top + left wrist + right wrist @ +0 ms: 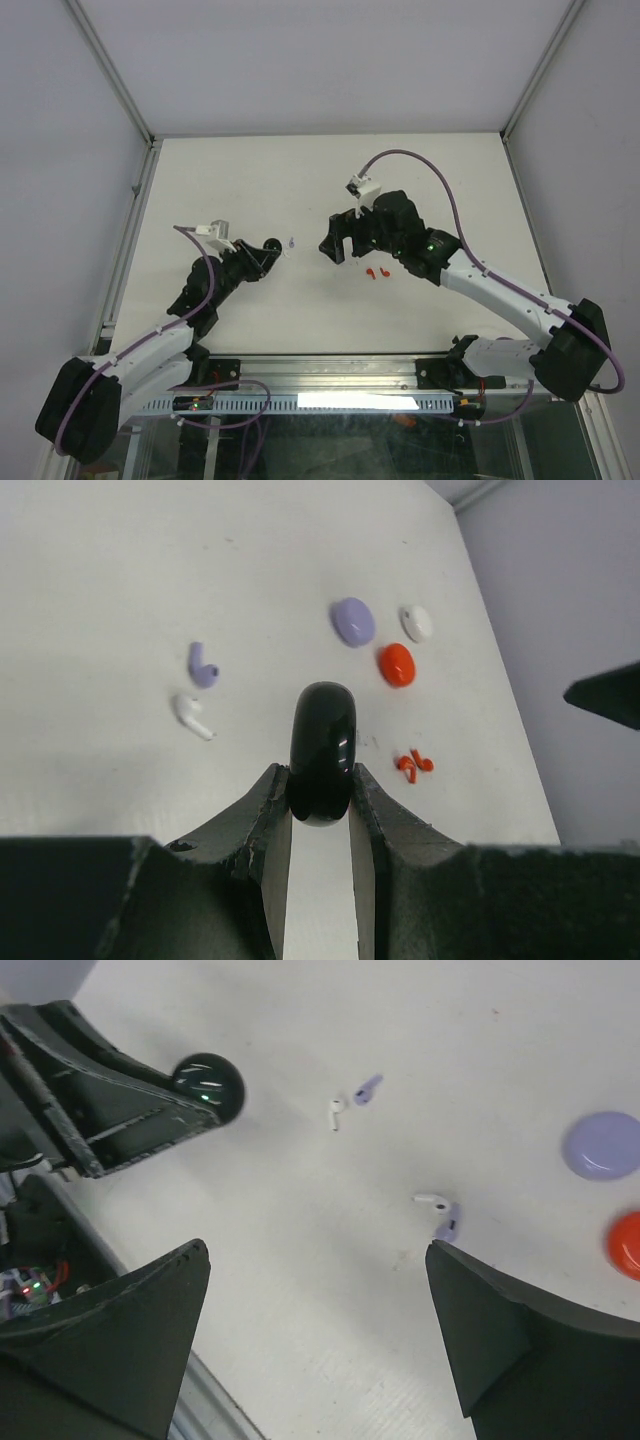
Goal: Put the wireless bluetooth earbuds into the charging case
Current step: Place the charging case at the center of the board.
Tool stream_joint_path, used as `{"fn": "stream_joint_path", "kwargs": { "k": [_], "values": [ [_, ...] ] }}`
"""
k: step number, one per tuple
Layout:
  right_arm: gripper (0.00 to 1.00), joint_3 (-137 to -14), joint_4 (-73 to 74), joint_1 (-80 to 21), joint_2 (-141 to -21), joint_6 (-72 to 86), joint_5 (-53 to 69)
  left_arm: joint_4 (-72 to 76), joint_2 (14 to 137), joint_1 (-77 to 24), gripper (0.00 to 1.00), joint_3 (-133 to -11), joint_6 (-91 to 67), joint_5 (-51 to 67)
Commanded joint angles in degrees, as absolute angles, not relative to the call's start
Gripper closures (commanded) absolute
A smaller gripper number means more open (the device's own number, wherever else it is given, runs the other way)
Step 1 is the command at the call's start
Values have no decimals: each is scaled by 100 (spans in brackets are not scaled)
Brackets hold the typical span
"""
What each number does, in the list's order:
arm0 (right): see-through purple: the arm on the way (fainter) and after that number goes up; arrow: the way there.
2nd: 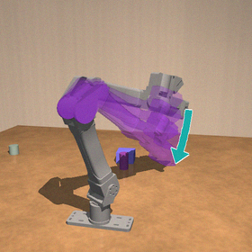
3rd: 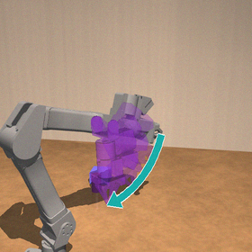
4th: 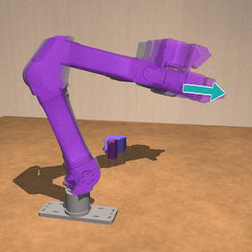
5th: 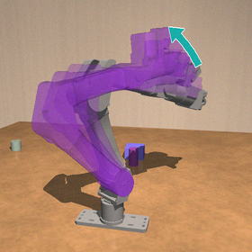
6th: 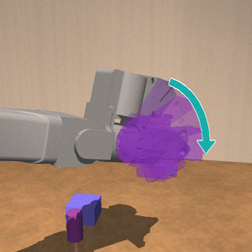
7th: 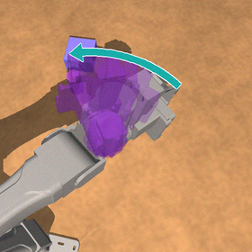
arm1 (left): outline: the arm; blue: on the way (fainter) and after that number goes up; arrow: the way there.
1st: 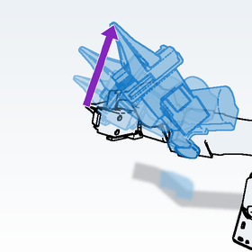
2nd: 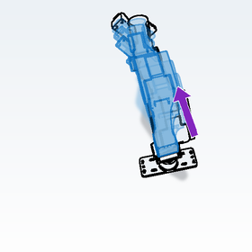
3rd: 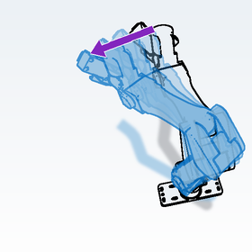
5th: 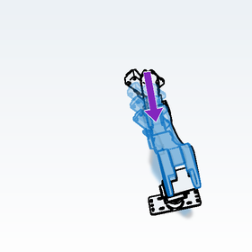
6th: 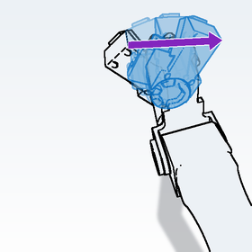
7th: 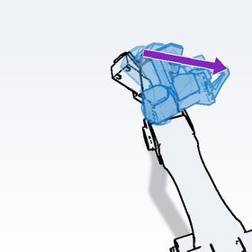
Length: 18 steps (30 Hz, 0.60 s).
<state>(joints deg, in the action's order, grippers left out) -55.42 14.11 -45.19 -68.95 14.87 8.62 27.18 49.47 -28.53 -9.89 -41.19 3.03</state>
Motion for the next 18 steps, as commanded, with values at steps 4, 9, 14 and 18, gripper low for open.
{"fn": "stream_joint_path", "kwargs": {
  "k": [4, 9, 14, 18],
  "values": [
    [7, -5400, 1456, -4502, -6853, 1394, -607, 1783, 4972, -2003, 91, -1134, -5071, 59],
    [7, -5257, 1439, -4502, -6832, 1378, -775, 1754, 5585, -1313, 88, -1111, -5483, 411],
    [7, -5166, 1446, -4501, -6796, 1333, -740, 1981, 6343, -811, 86, -1131, -5701, 931],
    [7, -5079, 1466, -4502, -6775, 1273, -937, 1888, 6525, -727, 77, -1130, -5797, 961]
  ]
}}
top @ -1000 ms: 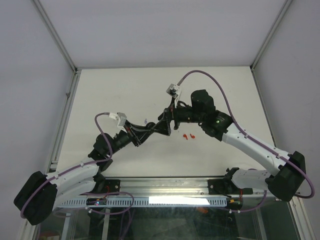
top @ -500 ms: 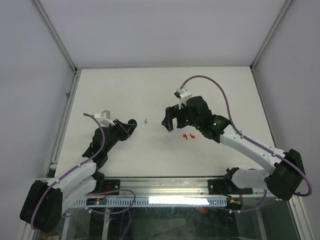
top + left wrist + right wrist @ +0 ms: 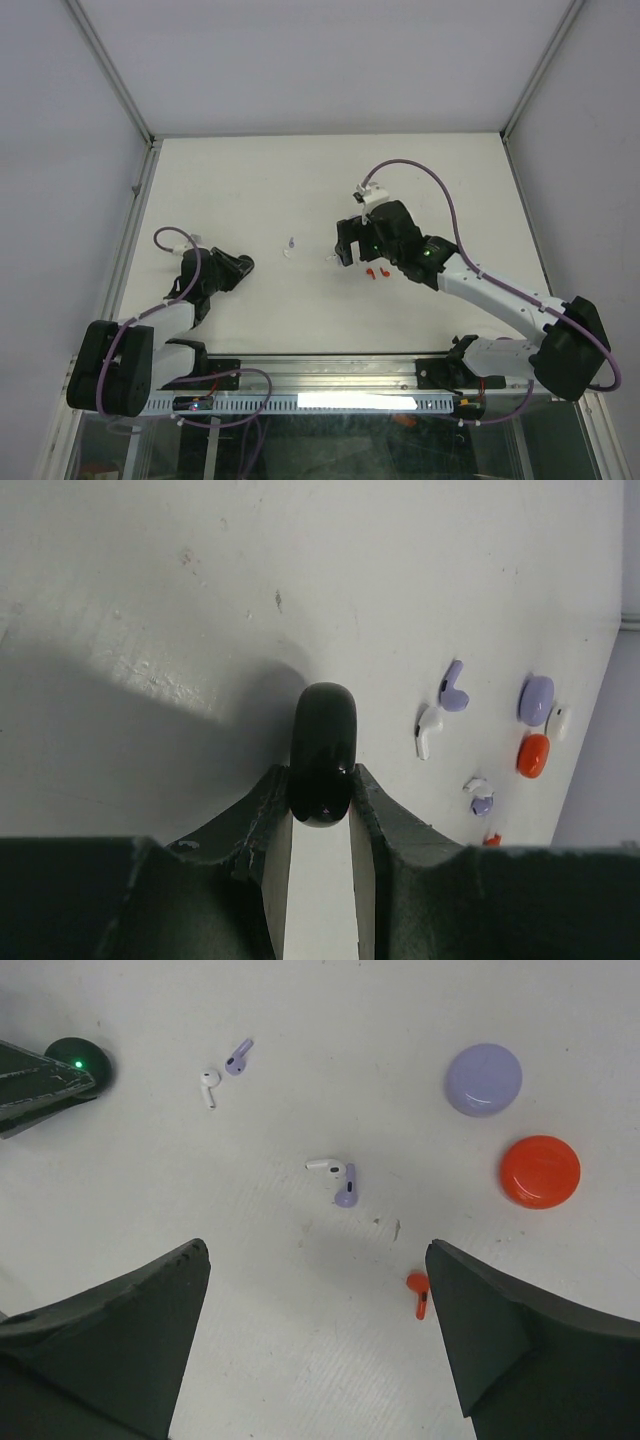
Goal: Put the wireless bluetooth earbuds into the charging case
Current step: Place the charging case at the center of the board.
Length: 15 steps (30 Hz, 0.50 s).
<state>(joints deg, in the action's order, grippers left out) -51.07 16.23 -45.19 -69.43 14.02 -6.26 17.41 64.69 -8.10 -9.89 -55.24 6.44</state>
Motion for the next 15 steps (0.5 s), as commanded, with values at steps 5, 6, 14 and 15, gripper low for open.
{"fn": "stream_joint_path", "kwargs": {
  "k": [5, 6, 14, 15],
  "values": [
    [6, -5124, 1519, -4506, -6916, 1180, -1111, 1358, 6277, -703, 64, -1088, -5830, 786],
    [6, -5148, 1525, -4504, -6968, 1170, -1132, 1240, 6190, -711, 62, -1070, -5830, 752],
    [5, -5543, 1525, -4453, -7577, 1059, -1403, 41, 5114, -703, 43, -1193, -5720, 481],
    [5, -5637, 1543, -4428, -7697, 1023, -1399, -97, 4967, -701, 40, -1263, -5653, 468]
  ]
}}
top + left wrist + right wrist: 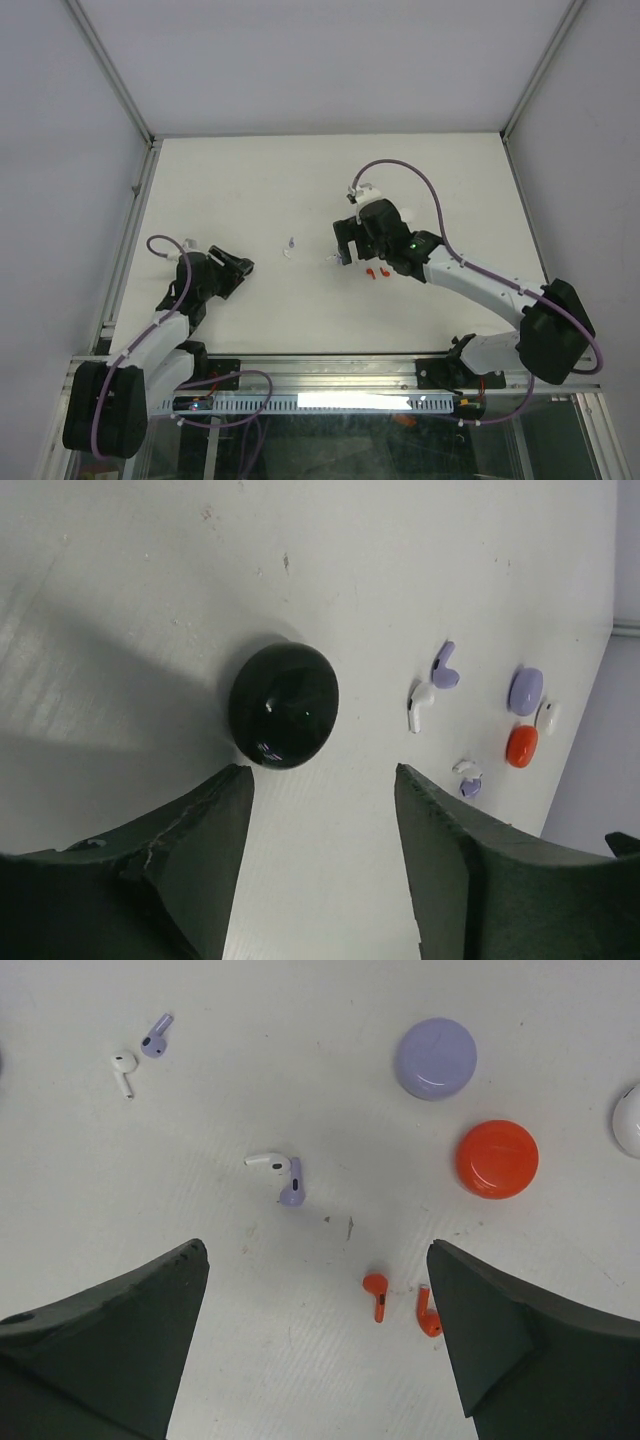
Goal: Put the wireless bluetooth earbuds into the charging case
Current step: Place the charging case at the center of the board, then pick up the charging case at the center of the board.
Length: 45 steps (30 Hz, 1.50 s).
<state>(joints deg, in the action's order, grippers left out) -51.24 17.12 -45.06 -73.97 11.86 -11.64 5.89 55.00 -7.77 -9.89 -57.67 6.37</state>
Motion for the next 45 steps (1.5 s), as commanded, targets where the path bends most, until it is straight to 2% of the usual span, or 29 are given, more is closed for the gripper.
{"fn": "stream_joint_path", "kwargs": {
  "k": [1, 7, 13, 24, 32, 39, 45],
  "values": [
    [5, -5742, 1565, -4388, -7811, 1001, -1398, -213, 4841, -700, 36, -1330, -5568, 462],
    [3, -6455, 1645, -3976, -8673, 741, -920, -701, 4329, -697, 33, -1768, -4925, 521],
    [3, -7204, 1726, -3252, -9756, 572, 308, -1096, 4100, -694, 32, -2563, -3853, 565],
    [3, -8509, 2153, -2837, -11343, 50, 824, -946, 4676, -701, 32, -3423, -2308, 1557],
    [4, -8479, 2511, -2843, -11577, -161, 1260, -846, 4661, -697, 32, -3350, -2280, 1799],
    [8, -7744, 2310, -3066, -11072, -91, 1010, -769, 4733, -690, 32, -3338, -2351, 1921],
    [19, -7495, 2069, -3168, -11004, -125, 471, -750, 4765, -654, 33, -3330, -2368, 2021]
  ]
}}
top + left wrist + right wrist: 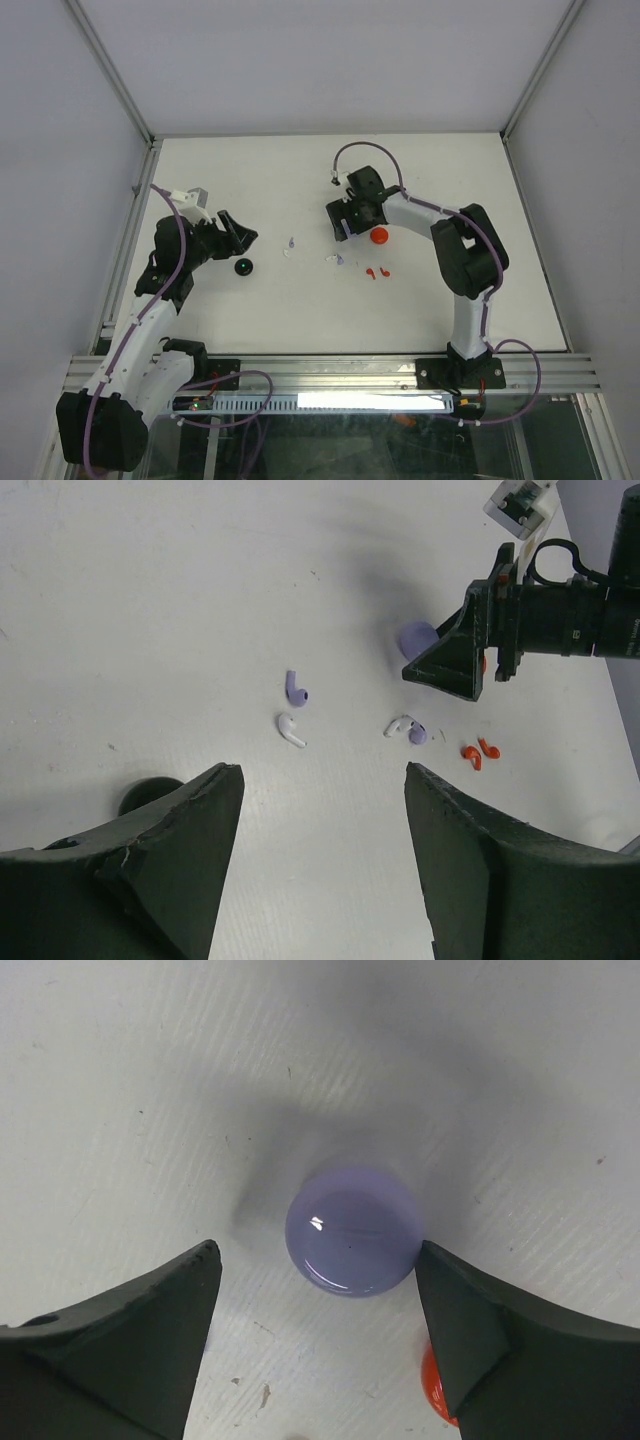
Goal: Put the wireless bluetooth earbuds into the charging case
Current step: Pick up the charging case at the center of the board.
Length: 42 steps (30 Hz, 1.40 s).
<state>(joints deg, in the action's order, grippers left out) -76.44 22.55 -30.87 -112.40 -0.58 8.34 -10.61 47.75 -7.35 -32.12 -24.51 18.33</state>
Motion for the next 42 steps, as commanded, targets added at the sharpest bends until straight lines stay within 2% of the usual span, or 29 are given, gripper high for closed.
{"fn": "stream_joint_path", "kwargs": {
  "k": [1, 9, 14, 18, 30, 42],
  "values": [
    [20, -7463, 2027, -3175, -11004, -131, 419, -748, 4759, -656, 33, -3319, -2372, 2021],
    [29, -7250, 1647, -3357, -11021, -44, -215, -729, 4802, -642, 33, -3305, -2408, 2078],
    [42, -7090, 1573, -3474, -10877, -95, -376, -634, 4855, -648, 33, -3287, -2478, 2232],
    [48, -6859, 1448, -3649, -10515, -122, -430, -386, 4959, -644, 34, -3202, -2723, 2512],
    [52, -5943, 596, -4586, -8917, -273, -472, 484, 5599, -750, 35, -3212, -3714, 3487],
    [51, -5288, -628, -5845, -8173, -720, -580, 1266, 6386, -1610, 40, -3381, -4525, 3538]
  ]
}}
